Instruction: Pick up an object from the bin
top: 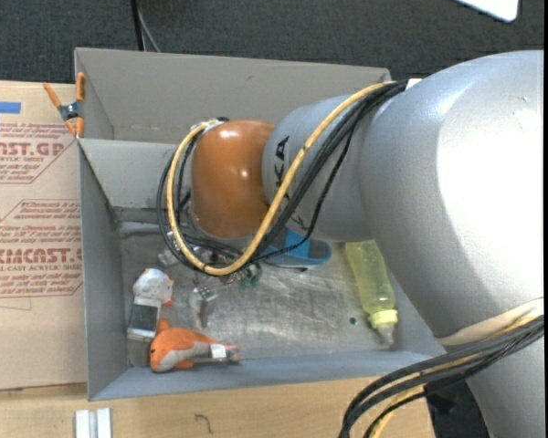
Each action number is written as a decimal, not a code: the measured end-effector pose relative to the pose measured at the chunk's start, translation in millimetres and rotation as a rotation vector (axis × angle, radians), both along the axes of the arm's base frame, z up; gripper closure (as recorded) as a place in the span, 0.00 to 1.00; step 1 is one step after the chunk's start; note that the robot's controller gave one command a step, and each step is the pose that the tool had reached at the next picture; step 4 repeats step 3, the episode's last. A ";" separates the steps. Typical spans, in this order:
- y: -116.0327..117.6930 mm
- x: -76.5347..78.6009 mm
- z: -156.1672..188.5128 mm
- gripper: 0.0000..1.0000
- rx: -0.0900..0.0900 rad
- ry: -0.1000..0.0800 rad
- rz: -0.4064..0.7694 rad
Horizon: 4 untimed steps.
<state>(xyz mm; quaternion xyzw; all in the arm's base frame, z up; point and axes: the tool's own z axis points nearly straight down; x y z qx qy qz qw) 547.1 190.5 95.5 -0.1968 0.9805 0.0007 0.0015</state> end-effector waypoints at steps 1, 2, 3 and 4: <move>3.3 11.5 -8.5 0.00 0.001 0.001 -0.172; 34.1 -2.6 -19.0 0.00 -0.001 -0.001 -0.153; 45.9 -7.0 -21.4 0.00 -0.007 -0.005 -0.196; 45.9 -7.0 -21.4 0.00 -0.007 -0.005 -0.196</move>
Offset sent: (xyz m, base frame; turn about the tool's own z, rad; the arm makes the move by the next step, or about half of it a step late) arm -0.0144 0.0542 -0.0255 0.1928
